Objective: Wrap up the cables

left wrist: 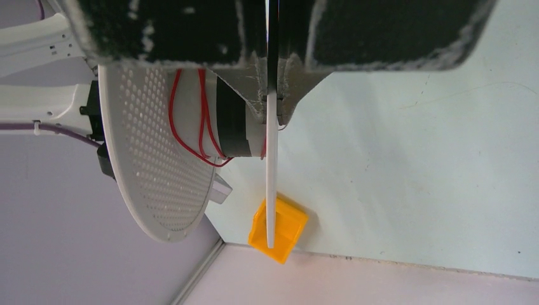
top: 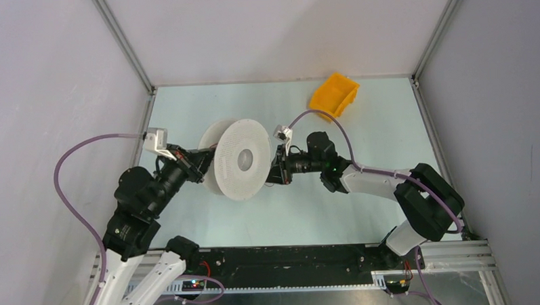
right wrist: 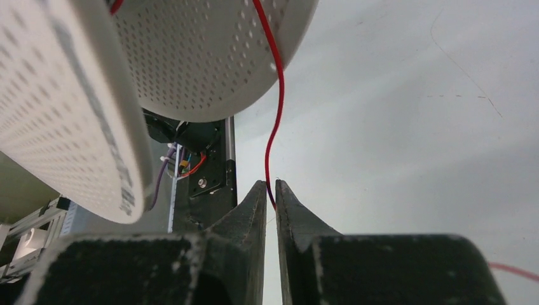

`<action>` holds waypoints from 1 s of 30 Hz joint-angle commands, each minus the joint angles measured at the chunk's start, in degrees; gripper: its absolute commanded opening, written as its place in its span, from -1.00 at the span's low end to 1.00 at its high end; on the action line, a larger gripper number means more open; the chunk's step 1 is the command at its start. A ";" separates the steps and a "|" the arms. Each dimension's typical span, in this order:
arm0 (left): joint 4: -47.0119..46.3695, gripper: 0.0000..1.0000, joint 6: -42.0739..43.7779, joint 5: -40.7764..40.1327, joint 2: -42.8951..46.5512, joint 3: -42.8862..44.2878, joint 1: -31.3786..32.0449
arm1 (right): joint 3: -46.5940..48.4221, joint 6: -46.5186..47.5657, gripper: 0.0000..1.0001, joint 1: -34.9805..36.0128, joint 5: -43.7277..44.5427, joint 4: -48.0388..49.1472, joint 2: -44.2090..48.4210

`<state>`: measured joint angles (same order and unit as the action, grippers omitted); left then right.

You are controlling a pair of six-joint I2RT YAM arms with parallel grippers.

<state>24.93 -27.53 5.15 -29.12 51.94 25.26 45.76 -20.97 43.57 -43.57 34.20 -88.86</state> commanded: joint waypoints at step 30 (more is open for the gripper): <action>-19.62 -1.00 -16.09 -3.83 4.62 -7.12 -3.97 | -9.29 6.30 -0.50 4.96 10.83 24.90 -5.22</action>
<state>11.90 -40.60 2.28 -26.13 44.36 21.89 37.15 -16.69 48.21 -35.70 53.87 -94.94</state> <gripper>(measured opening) 0.026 0.258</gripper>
